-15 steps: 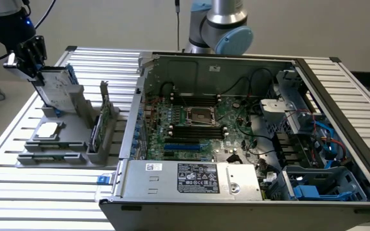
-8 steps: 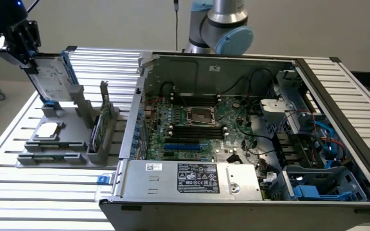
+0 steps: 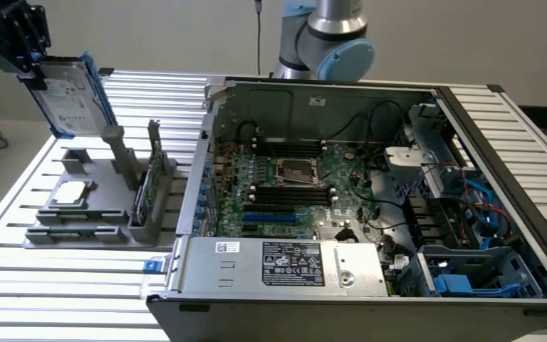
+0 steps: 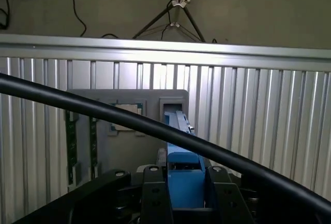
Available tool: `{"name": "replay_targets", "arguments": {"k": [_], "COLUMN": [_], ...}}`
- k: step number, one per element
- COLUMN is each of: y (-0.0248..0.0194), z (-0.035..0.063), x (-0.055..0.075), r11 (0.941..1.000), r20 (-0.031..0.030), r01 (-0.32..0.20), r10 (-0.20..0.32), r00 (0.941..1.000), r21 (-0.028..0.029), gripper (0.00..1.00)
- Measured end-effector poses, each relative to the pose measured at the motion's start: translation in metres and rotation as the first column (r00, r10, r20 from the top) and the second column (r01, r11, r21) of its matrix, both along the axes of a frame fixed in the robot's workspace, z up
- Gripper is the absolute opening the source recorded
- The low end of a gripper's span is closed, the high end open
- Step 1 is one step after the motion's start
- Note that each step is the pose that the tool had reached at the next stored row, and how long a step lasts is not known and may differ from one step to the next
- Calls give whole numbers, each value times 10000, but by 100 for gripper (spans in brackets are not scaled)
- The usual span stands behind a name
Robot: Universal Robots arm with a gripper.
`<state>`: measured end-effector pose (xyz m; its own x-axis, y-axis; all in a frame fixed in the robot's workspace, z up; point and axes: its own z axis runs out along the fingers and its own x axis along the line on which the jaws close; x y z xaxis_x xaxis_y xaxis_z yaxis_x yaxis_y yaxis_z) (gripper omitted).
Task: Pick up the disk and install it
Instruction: 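Pick up the disk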
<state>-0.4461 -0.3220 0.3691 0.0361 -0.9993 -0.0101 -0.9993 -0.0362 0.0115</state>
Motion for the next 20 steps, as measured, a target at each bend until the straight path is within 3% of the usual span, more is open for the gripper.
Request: {"name": "replay_targets", "arguments": {"k": [4,13,20], "y": [7,1,-53], "z": [180,577,891], "x": [46,452,770], "r11": [10000,10000,10000], "r20": [0,-50,-94], "r01": [1,0,1], "r10": [-1,0,0], "r00": [10000,10000,10000], "r21": [-1,43,52], "gripper": [33,33,33]}}
